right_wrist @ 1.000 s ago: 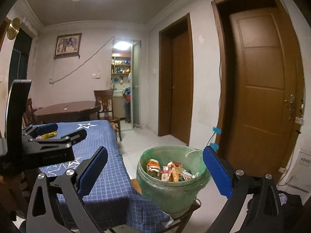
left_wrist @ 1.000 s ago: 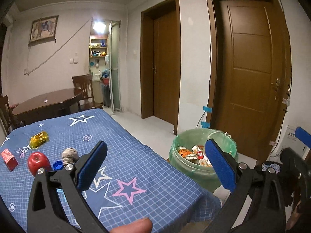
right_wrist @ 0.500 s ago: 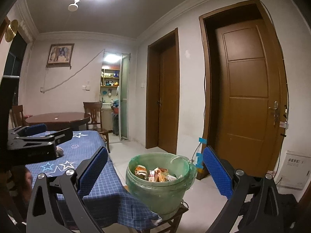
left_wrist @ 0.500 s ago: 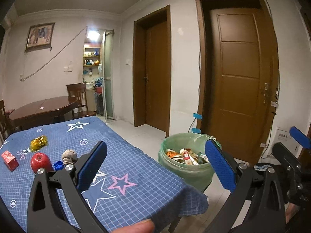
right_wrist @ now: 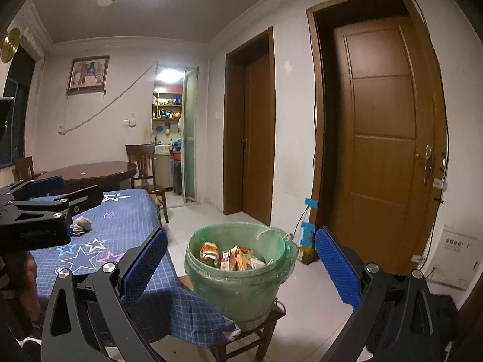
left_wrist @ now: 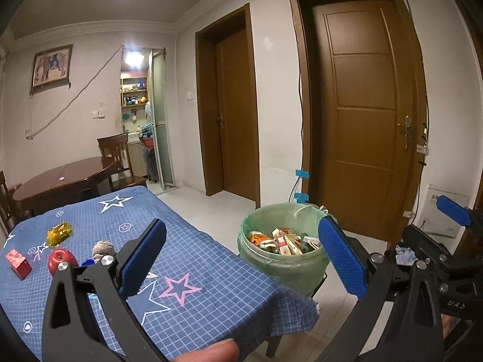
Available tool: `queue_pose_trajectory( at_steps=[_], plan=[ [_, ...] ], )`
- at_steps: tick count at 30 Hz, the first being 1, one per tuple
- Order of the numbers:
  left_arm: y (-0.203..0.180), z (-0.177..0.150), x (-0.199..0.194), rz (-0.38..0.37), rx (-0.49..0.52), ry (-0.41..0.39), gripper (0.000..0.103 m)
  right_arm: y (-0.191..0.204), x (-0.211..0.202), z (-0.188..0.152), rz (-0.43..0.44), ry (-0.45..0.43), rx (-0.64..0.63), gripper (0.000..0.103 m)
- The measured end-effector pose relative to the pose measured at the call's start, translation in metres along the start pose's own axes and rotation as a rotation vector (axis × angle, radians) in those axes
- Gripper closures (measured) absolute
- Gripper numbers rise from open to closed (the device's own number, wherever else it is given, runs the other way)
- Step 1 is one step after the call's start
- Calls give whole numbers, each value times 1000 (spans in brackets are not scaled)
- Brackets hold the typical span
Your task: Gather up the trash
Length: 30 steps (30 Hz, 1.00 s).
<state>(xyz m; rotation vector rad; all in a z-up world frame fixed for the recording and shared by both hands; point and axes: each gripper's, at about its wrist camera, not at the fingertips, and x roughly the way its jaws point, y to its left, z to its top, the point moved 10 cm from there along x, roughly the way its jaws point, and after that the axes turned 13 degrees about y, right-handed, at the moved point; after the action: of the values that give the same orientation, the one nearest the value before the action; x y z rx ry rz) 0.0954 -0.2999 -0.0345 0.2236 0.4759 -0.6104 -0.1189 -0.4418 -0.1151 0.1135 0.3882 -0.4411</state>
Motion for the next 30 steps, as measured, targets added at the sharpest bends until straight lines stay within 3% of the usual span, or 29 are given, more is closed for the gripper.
queue_pose_trajectory(
  at_steps=[30],
  plan=[
    [-4, -5, 3, -22, 5, 12, 6, 6, 4, 1, -9, 14, 11, 5]
  ],
)
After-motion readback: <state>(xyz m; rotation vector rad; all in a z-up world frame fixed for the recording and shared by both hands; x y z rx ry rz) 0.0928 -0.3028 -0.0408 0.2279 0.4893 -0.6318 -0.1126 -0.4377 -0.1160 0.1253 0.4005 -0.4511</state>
